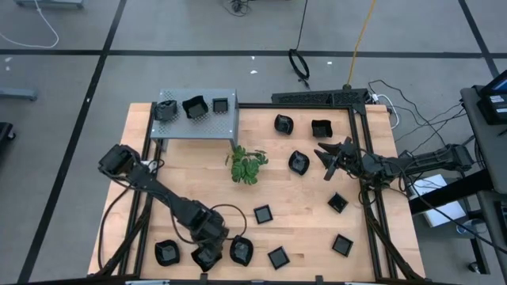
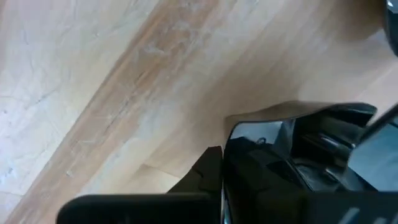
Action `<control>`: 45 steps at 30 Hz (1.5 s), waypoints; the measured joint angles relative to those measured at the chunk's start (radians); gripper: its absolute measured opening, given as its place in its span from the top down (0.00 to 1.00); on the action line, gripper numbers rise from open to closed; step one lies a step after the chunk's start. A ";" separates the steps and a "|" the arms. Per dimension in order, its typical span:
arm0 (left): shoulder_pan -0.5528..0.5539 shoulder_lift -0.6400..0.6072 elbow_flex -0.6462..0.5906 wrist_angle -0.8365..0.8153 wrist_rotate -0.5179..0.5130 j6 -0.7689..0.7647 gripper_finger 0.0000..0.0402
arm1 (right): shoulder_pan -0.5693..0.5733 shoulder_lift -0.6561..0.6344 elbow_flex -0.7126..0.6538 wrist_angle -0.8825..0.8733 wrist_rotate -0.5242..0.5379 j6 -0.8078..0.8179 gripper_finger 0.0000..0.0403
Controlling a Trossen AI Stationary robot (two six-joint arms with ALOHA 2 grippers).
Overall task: Pick & Place Mini shaped plates
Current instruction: Stack the distorted square plate on top of the distorted square plate on the shelf
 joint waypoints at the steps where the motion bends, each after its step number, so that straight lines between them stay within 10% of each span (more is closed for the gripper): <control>1: 0.006 -0.007 0.000 -0.001 0.004 0.007 0.97 | 0.000 0.000 0.000 0.000 0.000 0.000 0.64; 11: 0.148 -0.208 0.000 -0.060 -0.096 0.034 0.99 | 0.000 0.000 0.000 0.000 0.000 0.000 0.64; 29: 0.608 -0.573 0.001 -0.226 -0.684 0.169 0.99 | 0.000 0.000 0.000 0.000 0.000 0.000 0.64; 45: 1.038 -0.718 0.000 -0.153 -0.820 0.539 0.97 | 0.000 0.000 0.000 0.000 0.000 0.000 0.64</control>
